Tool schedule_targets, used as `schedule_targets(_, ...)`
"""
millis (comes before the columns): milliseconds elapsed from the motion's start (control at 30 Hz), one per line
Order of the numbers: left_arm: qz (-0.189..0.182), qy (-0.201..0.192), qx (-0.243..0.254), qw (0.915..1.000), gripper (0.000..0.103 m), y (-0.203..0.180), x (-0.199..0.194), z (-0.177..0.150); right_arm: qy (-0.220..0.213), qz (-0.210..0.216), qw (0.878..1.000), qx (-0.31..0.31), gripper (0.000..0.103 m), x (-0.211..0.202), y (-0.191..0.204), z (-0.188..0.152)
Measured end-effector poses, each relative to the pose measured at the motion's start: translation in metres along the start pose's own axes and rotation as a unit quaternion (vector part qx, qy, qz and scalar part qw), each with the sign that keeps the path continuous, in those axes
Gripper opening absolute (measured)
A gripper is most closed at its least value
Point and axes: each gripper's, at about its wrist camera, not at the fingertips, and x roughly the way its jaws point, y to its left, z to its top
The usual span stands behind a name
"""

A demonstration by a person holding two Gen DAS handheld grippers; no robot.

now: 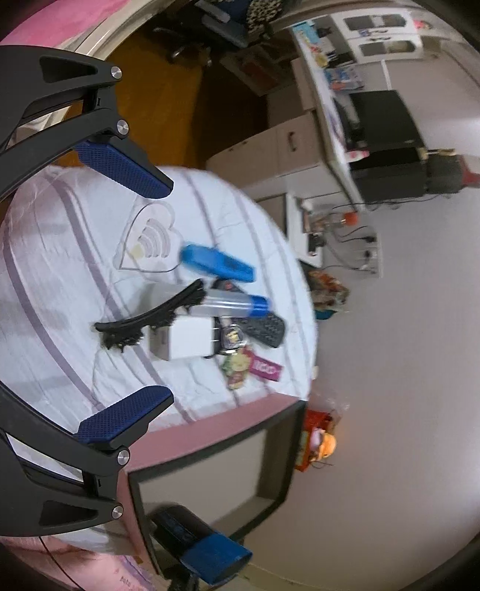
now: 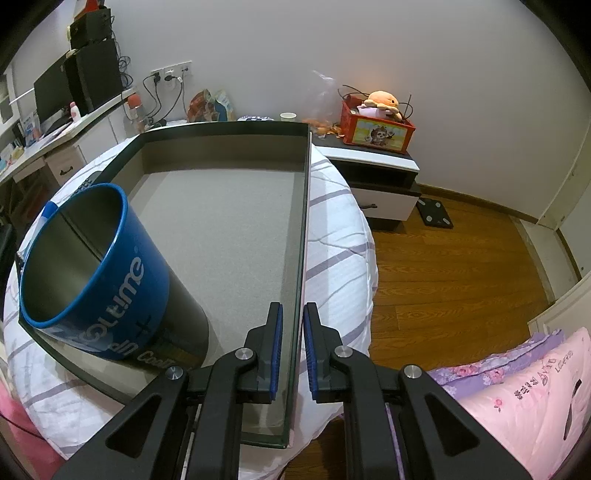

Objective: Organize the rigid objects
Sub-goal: 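Move the left gripper to the black hair clip and grasp it, then carry the hair clip into the tray and open the left gripper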

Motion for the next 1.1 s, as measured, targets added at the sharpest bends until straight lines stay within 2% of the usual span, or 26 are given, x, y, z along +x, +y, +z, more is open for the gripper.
schedule_targets(300,-0.007,0.052,-0.008,0.9986,0.102,-0.008,0.046,-0.010,0.004,0.001,1.000,-0.005,0.011,0.002,0.001,-0.002)
schedule_targets(367,0.000,0.061,-0.009,0.9981,0.099,-0.008,0.056,-0.012,0.006,0.002,1.000,-0.006,0.011,0.003,0.001,-0.003)
schedule_targets(433,0.008,0.073,-0.009,0.9972,0.074,-0.006,0.062,-0.015,0.008,0.003,1.000,-0.006,0.011,0.005,0.001,-0.002)
schedule_targets(500,-0.005,0.078,-0.010,0.9969,0.072,-0.003,0.063,-0.017,0.008,0.003,1.000,-0.006,0.011,0.005,0.001,-0.002)
schedule_targets(567,-0.015,0.077,-0.010,0.9969,0.063,0.000,0.060,-0.017,0.008,0.001,1.000,-0.008,0.011,0.005,0.001,-0.002)
schedule_targets(600,-0.021,0.076,-0.010,0.9968,0.051,0.001,0.059,-0.017,0.008,0.000,1.000,-0.009,0.011,0.005,0.001,-0.002)
schedule_targets(633,-0.030,0.073,-0.015,0.9968,0.028,0.003,0.056,-0.016,0.008,0.000,1.000,-0.008,0.011,0.005,0.002,-0.002)
schedule_targets(667,-0.041,0.073,-0.018,0.9963,0.021,0.004,0.054,-0.015,0.007,0.000,1.000,-0.008,0.011,0.005,0.001,-0.002)
schedule_targets(933,-0.087,0.057,-0.019,0.9944,0.021,0.005,0.034,-0.009,0.007,0.000,1.000,-0.008,0.011,0.005,0.001,-0.002)
schedule_targets(1100,-0.093,0.042,-0.012,0.9947,0.021,0.001,0.019,-0.004,0.007,0.004,1.000,-0.008,0.014,0.006,0.001,-0.002)
